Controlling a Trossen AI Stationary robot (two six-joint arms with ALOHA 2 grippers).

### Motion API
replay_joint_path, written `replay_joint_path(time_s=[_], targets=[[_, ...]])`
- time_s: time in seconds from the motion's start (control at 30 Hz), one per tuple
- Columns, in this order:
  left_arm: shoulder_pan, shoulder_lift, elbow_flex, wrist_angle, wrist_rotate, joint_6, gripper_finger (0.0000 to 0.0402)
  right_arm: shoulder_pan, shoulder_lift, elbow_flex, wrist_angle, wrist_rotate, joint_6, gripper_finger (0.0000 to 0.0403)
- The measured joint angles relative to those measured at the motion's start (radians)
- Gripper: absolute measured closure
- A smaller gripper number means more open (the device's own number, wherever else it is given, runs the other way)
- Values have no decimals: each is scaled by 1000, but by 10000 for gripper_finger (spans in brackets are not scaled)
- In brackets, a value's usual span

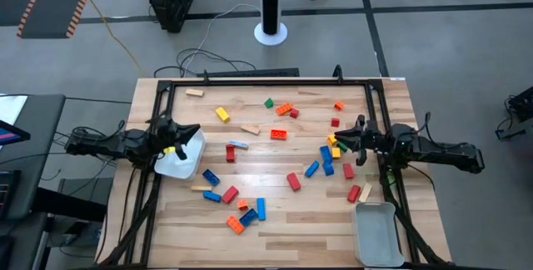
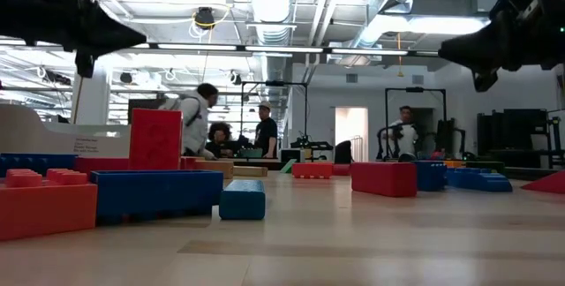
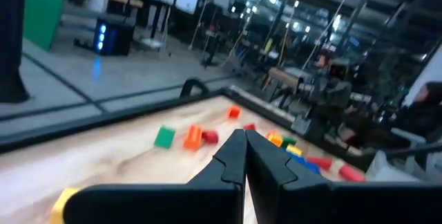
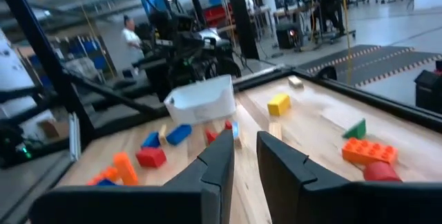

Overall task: Sort blocks by size
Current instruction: Put the red large block into the gray bin

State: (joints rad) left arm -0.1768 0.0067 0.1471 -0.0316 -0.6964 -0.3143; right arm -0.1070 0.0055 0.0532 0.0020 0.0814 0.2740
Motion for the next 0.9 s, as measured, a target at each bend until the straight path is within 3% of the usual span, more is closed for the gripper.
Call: replay_joint_path(time_s=[0.23, 0.43, 0.57, 0.9], targets=[[0, 0, -4, 95, 170, 123, 397, 0, 0, 1, 78, 11, 18, 310], [1, 0, -5, 114, 169, 115, 397, 0, 46, 2, 131, 11, 13, 310], [1, 0, 20, 100, 236, 137, 397, 0, 103, 2, 181, 11, -4, 310], [0, 0, 97, -37, 267, 179, 397, 0, 295, 4, 360, 10, -124, 310]])
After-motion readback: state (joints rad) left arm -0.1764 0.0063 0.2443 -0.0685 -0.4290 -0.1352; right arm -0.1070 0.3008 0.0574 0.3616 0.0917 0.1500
